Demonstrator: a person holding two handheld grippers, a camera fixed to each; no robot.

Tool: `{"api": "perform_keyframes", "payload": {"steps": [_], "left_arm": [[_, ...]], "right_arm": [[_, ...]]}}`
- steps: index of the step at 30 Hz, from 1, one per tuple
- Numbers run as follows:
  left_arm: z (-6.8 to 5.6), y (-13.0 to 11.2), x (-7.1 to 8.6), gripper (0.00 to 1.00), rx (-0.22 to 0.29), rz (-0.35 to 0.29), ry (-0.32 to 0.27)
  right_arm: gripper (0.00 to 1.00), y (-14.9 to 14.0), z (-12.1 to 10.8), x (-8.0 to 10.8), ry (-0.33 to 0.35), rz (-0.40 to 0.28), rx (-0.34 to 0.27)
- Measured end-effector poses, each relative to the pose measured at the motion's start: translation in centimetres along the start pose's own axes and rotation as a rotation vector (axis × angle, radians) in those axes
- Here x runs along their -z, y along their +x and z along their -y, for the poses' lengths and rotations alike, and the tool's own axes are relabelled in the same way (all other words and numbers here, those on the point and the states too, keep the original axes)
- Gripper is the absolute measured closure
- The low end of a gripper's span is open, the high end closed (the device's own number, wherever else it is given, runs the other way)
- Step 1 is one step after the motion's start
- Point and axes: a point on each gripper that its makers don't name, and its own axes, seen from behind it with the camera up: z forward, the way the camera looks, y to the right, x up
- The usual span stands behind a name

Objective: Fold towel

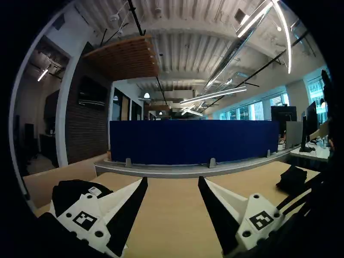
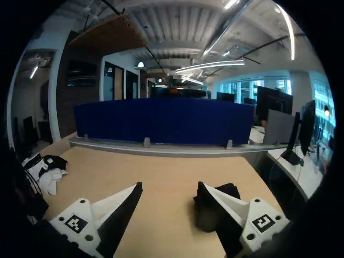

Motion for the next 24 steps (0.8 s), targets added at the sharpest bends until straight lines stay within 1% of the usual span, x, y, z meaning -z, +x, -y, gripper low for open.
{"api": "perform_keyframes", "payload": {"steps": [9, 15, 18, 24], "left_arm": [[1.3, -3.2, -0.7, 0.13, -0.021, -0.019, 0.004], [1.6, -6.2, -0.6, 0.13, -0.03, -0.011, -0.002], [1.8, -7.3, -0.7, 0.14, -0.028, -0.011, -0.001], [1.7, -8.8, -0.7, 0.14, -0.033, -0.015, -0.01]], "right_arm": [[0.0, -0.3, -1.7, -1.1, -0.073, -0.004, -0.035], [0.0, -0.2, -3.6, -1.6, -0.143, -0.036, -0.042], [0.0, -0.4, -3.7, -1.7, -0.147, -0.044, -0.045], [0.0, -0.9, -3.7, -2.0, -0.159, -0.052, -0.049]]}}
